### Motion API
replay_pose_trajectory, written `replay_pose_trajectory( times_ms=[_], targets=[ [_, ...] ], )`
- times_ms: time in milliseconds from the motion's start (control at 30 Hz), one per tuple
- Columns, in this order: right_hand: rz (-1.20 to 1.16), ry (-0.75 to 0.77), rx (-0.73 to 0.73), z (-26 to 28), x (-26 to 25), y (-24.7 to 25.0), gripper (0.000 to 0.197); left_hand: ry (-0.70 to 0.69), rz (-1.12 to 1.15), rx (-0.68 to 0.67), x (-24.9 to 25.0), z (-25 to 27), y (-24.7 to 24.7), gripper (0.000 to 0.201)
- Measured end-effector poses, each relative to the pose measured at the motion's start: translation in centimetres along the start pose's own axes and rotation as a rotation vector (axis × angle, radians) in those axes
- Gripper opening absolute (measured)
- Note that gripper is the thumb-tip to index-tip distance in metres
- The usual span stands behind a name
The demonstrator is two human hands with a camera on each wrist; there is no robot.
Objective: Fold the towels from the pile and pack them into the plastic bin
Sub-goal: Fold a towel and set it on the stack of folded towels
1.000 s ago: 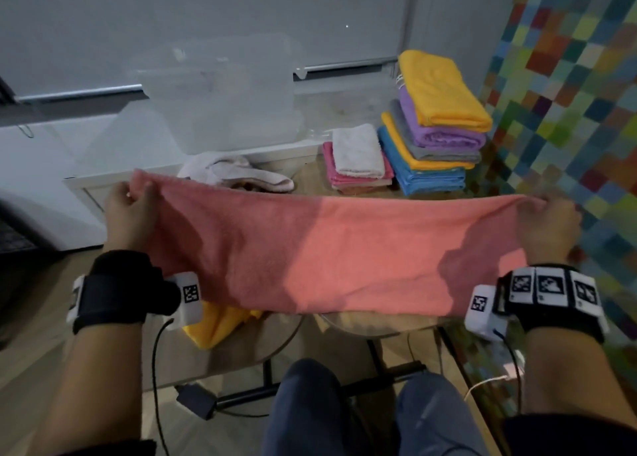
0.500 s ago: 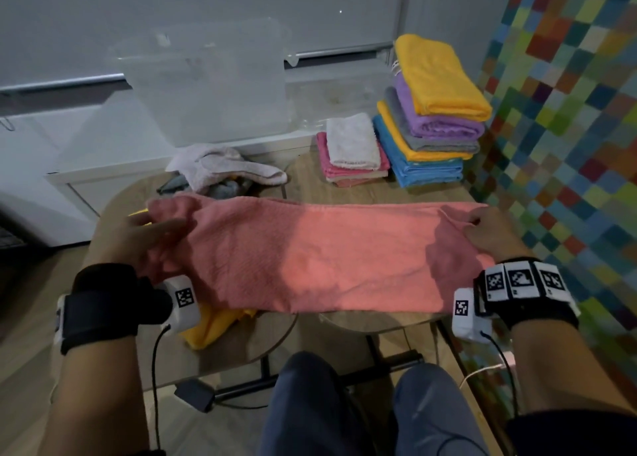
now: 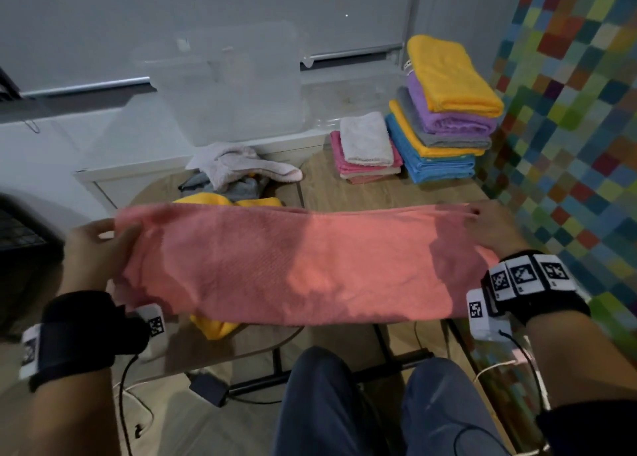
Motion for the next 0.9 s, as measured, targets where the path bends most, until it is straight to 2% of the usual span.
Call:
replay_pose_trajectory(
  times_ms=[100,167,233,300,400,533,667,767,900],
  targets=[
    [-0.056,-0.066,0.219,-0.4,0.7,3.2,0.017,-0.217,-0.058,0.099,3.7,1.0,0.9,0.024],
    [-0.197,-0.134,0.293,-0.5,1.3,4.3,0.017,-0.238,0.011,0.157,5.1,1.2,1.6,0.023],
    [-0.333,-0.195,0.326,-0.8,2.0,4.5,0.024,-0.192,0.106,0.156,5.2,0.5,1.6,0.031],
    [-0.337,-0.216,0.312,-1.1,2.4,4.1,0.016,-0.123,0.07,0.092,4.4,-0.6,0.1,0.024],
    [-0.253,-0.222,0.23,-1.5,2.2,2.9,0.023,-0.098,-0.017,0.042,3.2,-2.0,-1.9,0.033],
    [-0.155,-0.242,0.125,-2.8,2.2,2.4,0.026,-0.067,0.017,0.092,2.1,-3.3,-1.8,0.038],
    [-0.08,-0.218,0.081,-3.9,1.8,2.1,0.026,-0.049,0.056,0.078,2.4,-3.5,-2.6,0.039],
    [-0.041,-0.221,0.046,-3.6,1.4,1.8,0.028,0.002,-0.039,0.009,1.8,-2.9,-4.1,0.039],
    [0.096,-0.129,0.041,-1.8,0.0,2.5,0.035,0.148,0.027,-0.101,-2.1,-1.7,-4.3,0.057]
  ],
)
Point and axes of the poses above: each hand's wrist, its own z-axis away from the middle knuckle, its own y-axis out of the back of the hand, x = y × z, the point moved 9 cm from there along -z, towards the middle knuckle, and after that the axes turned 10 degrees about -z, right-handed, at the moved point
